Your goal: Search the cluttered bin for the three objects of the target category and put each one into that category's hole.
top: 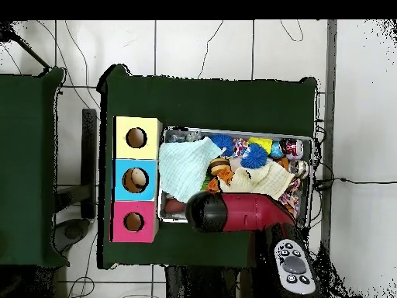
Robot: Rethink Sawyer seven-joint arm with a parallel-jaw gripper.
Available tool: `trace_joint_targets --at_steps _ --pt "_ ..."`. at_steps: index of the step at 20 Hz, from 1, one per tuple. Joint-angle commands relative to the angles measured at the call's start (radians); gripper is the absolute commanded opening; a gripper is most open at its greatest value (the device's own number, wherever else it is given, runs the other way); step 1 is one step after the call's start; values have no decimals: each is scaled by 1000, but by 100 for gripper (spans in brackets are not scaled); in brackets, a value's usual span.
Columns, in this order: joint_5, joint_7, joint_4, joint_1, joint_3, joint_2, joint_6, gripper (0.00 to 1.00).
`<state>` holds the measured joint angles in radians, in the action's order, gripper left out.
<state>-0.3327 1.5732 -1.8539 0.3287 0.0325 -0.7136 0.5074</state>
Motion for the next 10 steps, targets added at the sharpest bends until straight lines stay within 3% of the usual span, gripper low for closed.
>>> trace_joint_targets --at_steps 1,10 --pt "-76 54 -99 45 -11 -18 -49 100" --pt "-114 87 -15 61 -2 89 -124 100"
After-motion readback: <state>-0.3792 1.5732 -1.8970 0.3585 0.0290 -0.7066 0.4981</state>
